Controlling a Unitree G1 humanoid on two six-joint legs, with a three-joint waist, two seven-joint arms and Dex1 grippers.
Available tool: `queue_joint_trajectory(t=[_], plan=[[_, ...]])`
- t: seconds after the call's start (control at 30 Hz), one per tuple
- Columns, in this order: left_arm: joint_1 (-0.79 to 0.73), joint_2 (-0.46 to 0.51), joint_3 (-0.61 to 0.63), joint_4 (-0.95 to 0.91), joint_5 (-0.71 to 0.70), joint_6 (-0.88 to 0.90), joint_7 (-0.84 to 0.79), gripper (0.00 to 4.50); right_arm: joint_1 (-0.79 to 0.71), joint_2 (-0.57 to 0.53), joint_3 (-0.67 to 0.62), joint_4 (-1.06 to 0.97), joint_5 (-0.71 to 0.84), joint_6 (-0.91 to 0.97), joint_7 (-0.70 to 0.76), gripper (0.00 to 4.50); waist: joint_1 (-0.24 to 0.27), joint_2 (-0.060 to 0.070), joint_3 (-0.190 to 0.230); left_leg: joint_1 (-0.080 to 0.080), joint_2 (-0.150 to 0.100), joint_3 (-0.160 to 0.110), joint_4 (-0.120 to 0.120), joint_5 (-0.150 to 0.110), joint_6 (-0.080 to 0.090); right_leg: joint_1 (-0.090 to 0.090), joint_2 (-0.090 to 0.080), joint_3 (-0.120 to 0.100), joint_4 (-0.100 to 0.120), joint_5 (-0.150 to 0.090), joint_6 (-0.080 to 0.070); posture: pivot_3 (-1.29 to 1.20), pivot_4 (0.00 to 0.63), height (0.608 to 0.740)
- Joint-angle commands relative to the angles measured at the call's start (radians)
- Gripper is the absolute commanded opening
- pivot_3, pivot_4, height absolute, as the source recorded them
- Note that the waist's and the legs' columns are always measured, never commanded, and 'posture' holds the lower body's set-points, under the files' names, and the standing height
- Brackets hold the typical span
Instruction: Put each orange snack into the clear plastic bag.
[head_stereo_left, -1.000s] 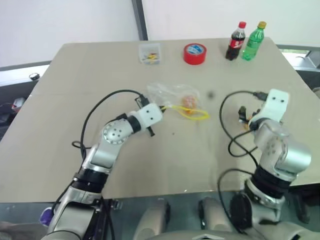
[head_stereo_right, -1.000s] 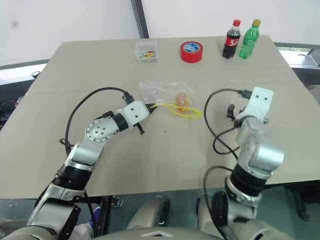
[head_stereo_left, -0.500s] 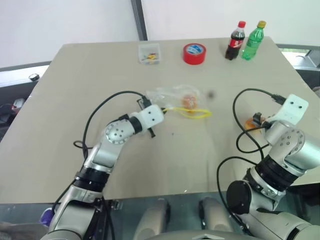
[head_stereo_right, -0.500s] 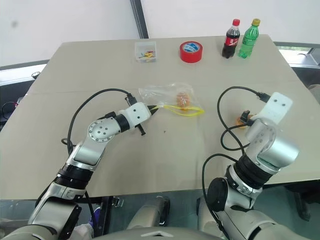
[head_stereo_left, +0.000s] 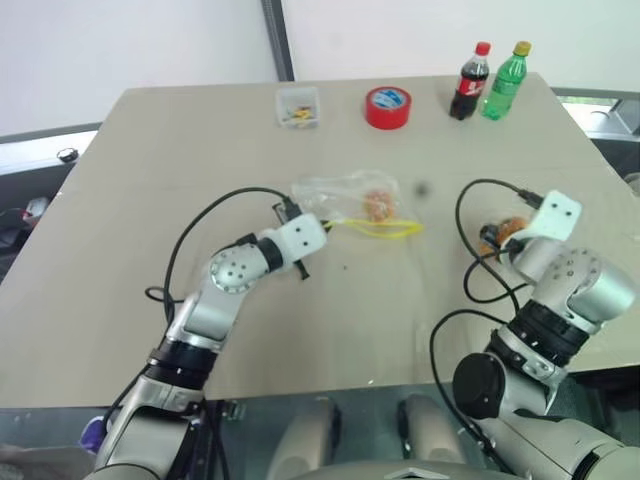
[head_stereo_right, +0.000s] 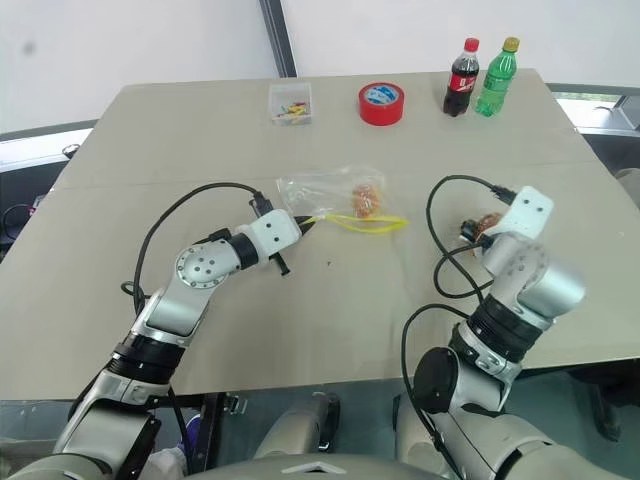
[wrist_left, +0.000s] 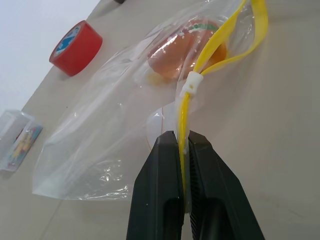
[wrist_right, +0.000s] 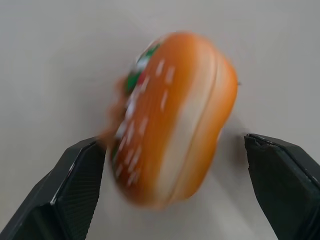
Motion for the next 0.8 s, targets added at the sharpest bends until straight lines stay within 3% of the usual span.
queue_joint_trajectory(t=[0.03, 0.17, 0.23, 0.4, 0.5, 0.53, 0.57, 0.8], plan=[[0.000, 0.009, 0.020, -0.048, 0.005, 0.004, 0.011, 0.00, 0.017, 0.023, 0.114, -0.001, 0.037, -0.078, 0.043, 4.47, -0.002, 0.000, 0.000, 0.000, 0.000, 0.000, 0.000, 0.000, 0.000, 0.000, 0.000, 0.000, 0.000, 0.000, 0.000, 0.00, 0.150, 0.740], [0.008, 0.009, 0.022, -0.066, 0.004, 0.016, 0.013, 0.00, 0.087, -0.054, 0.234, 0.041, 0.027, -0.216, 0.088, 4.47, 0.003, 0.000, 0.000, 0.000, 0.000, 0.000, -0.001, 0.000, 0.000, 0.000, 0.000, 0.000, -0.001, 0.000, 0.000, 0.00, 0.150, 0.740], [0.014, 0.009, 0.022, -0.076, 0.005, 0.022, 0.015, 0.00, 0.121, -0.092, 0.292, 0.064, 0.018, -0.283, 0.107, 3.68, 0.004, 0.000, 0.000, -0.001, -0.001, 0.000, -0.001, 0.000, 0.000, 0.000, -0.001, 0.000, -0.002, 0.000, 0.000, 0.00, 0.150, 0.740], [0.019, 0.010, 0.022, -0.088, 0.006, 0.035, 0.017, 0.00, 0.162, -0.151, 0.379, 0.121, -0.015, -0.404, 0.104, 3.68, 0.000, 0.000, 0.000, 0.000, 0.000, 0.000, -0.001, 0.000, 0.000, 0.000, 0.000, 0.000, -0.001, 0.000, 0.000, 0.00, 0.150, 0.740], [0.024, 0.011, 0.023, -0.097, 0.007, 0.043, 0.019, 0.00, 0.150, -0.156, 0.366, 0.128, 0.101, -0.461, 0.237, 3.68, -0.001, 0.000, 0.000, 0.001, 0.000, 0.000, -0.001, 0.000, 0.000, 0.000, 0.001, 0.000, -0.001, 0.000, 0.000, 0.00, 0.150, 0.740], [0.025, 0.011, 0.023, -0.099, 0.007, 0.045, 0.020, 0.00, 0.150, -0.170, 0.378, 0.126, 0.125, -0.473, 0.280, 4.26, -0.001, 0.000, 0.000, 0.001, 0.000, 0.000, -0.001, 0.000, 0.000, 0.000, 0.001, 0.000, -0.001, 0.000, 0.000, 0.00, 0.150, 0.740], [0.025, 0.011, 0.023, -0.101, 0.007, 0.048, 0.021, 0.00, 0.159, -0.204, 0.421, 0.130, 0.098, -0.511, 0.293, 4.45, -0.001, 0.000, 0.000, 0.000, 0.001, 0.000, -0.001, 0.000, 0.000, 0.000, 0.001, 0.000, -0.001, 0.000, 0.000, 0.00, 0.150, 0.740], [0.030, 0.014, 0.021, -0.114, 0.012, 0.057, 0.024, 0.00, 0.202, -0.455, 0.724, 0.271, -0.148, -0.918, 0.336, 4.45, 0.005, 0.000, 0.000, 0.000, -0.001, 0.000, -0.001, 0.000, 0.000, 0.000, 0.000, -0.001, -0.002, 0.000, 0.000, 0.00, 0.150, 0.740]])
